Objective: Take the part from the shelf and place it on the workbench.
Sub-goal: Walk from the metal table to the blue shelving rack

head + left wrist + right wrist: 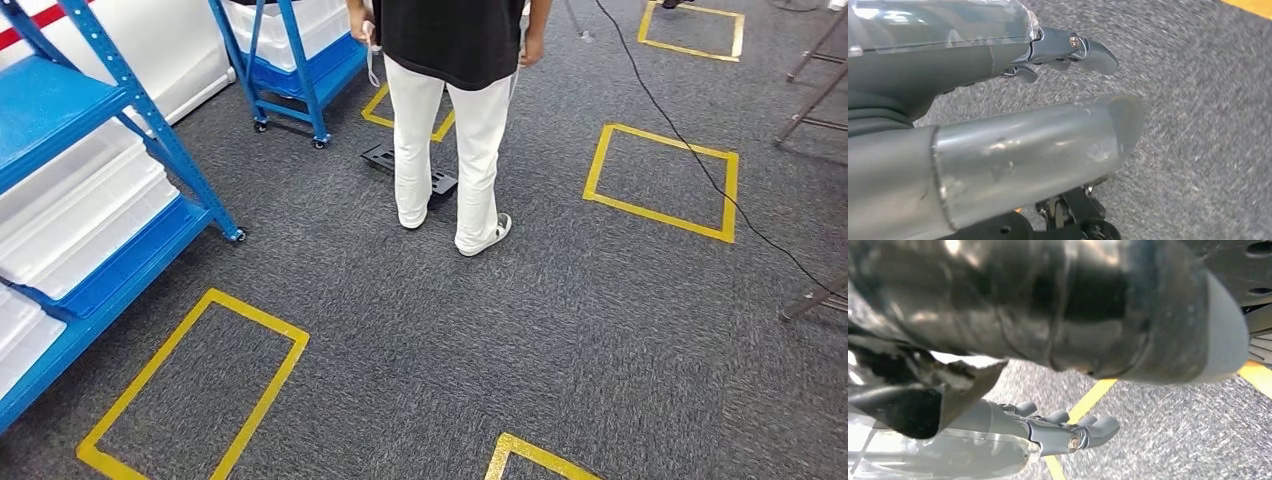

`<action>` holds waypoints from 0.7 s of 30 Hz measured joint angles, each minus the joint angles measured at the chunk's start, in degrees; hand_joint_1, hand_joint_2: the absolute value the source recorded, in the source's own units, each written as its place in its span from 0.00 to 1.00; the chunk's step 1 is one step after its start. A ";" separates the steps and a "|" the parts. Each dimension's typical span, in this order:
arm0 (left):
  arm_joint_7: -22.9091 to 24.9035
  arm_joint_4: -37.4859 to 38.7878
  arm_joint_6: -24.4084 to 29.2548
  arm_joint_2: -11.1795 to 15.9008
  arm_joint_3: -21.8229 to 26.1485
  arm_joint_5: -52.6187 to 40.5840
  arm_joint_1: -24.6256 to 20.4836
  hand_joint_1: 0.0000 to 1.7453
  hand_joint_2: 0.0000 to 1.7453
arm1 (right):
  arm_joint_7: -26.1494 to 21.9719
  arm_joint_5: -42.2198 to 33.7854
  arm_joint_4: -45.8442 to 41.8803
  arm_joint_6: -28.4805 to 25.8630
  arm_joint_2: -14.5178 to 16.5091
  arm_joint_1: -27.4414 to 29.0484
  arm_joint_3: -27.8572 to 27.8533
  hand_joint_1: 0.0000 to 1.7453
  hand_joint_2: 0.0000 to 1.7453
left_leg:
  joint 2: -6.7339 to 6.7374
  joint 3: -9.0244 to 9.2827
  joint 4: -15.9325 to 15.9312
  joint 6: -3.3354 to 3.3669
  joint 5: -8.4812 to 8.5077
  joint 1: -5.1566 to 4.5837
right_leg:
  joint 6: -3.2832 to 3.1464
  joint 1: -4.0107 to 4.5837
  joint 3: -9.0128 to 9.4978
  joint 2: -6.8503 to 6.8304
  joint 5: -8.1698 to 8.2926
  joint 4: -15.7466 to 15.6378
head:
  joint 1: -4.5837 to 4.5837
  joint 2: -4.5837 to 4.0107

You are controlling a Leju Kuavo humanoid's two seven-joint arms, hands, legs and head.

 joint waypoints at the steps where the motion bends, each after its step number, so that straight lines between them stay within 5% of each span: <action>1: 0.04 0.01 0.03 0.01 0.00 0.09 0.07 0.00 0.00 | -0.01 0.04 -0.01 0.14 0.00 0.00 -0.10 0.00 0.00 | 0.11 -0.30 0.68 -0.01 0.33 0.01 | -0.04 0.09 0.01 -0.82 -0.07 0.03 | 0.00 0.00; 3: 0.13 0.01 0.09 0.03 0.00 0.18 0.26 0.00 0.00 | -0.02 0.08 -0.01 0.28 0.01 -0.06 -0.23 0.00 0.00 | 0.74 2.60 -4.72 0.29 3.75 -0.09 | 0.01 0.22 0.21 -2.23 -0.25 0.08 | 0.00 0.00; 6: 0.16 0.01 0.13 0.08 -0.01 0.25 0.17 0.00 0.00 | -0.02 0.20 0.00 0.29 0.07 -0.09 -0.28 0.00 0.00 | 3.62 8.01 -15.32 1.54 7.41 -0.76 | 0.55 0.46 0.70 -3.97 -0.59 0.11 | 0.01 0.00; 9: 0.15 0.01 0.20 0.11 -0.02 0.41 0.31 0.00 0.00 | -0.07 0.40 -0.01 0.29 0.16 -0.36 -0.33 0.00 0.00 | 2.72 8.51 -16.63 2.55 7.84 -0.94 | 1.44 0.45 1.13 -5.09 -0.72 -0.06 | 0.00 0.00; 12: 0.08 0.06 0.27 0.08 -0.03 0.60 0.40 0.00 0.00 | -0.16 0.64 -0.03 0.27 0.21 -0.35 -0.38 0.00 0.00 | 1.07 9.21 -17.90 3.49 8.81 -0.34 | 2.30 0.17 -0.04 -1.40 -3.59 3.71 | 0.02 0.00; 13: 0.06 0.08 0.28 0.07 -0.03 0.64 0.33 0.00 0.00 | -0.17 0.69 -0.03 0.26 0.21 -0.28 -0.43 0.00 0.00 | 0.56 9.08 -17.96 3.65 8.94 -0.36 | 2.45 0.00 -1.63 0.24 -5.51 7.14 | 0.03 0.00; 15: 0.05 0.10 0.28 0.07 -0.04 0.67 0.24 0.00 0.00 | -0.17 0.75 -0.03 0.25 0.19 -0.25 -0.57 0.00 0.00 | -0.75 8.82 -17.84 3.79 9.03 -0.39 | 2.66 -0.18 -5.26 1.42 -8.42 14.27 | 0.03 0.00; 17: 0.05 0.13 0.28 0.08 -0.04 0.68 0.30 0.00 0.00 | -0.17 0.80 -0.03 0.25 0.17 -0.24 -0.69 0.00 0.00 | -2.30 8.79 -17.60 3.71 8.98 -0.40 | 2.77 -0.32 -5.95 1.62 -6.94 14.96 | 0.03 0.00; 19: 0.06 0.24 0.28 0.05 -0.04 0.68 0.34 0.00 0.00 | -0.17 0.84 -0.03 0.25 0.15 -0.20 -0.74 0.00 0.00 | -3.91 8.80 -17.17 3.39 8.76 -0.32 | 2.67 -0.60 -2.88 2.95 -2.49 7.81 | 0.03 0.00; 21: 0.04 0.37 0.28 0.02 -0.04 0.69 0.26 0.00 0.00 | -0.21 0.85 -0.03 0.25 0.14 -0.17 -0.79 0.00 0.00 | -5.20 8.41 -16.52 2.76 8.49 -0.33 | 2.43 -0.74 -0.39 5.24 -0.13 1.82 | 0.02 0.00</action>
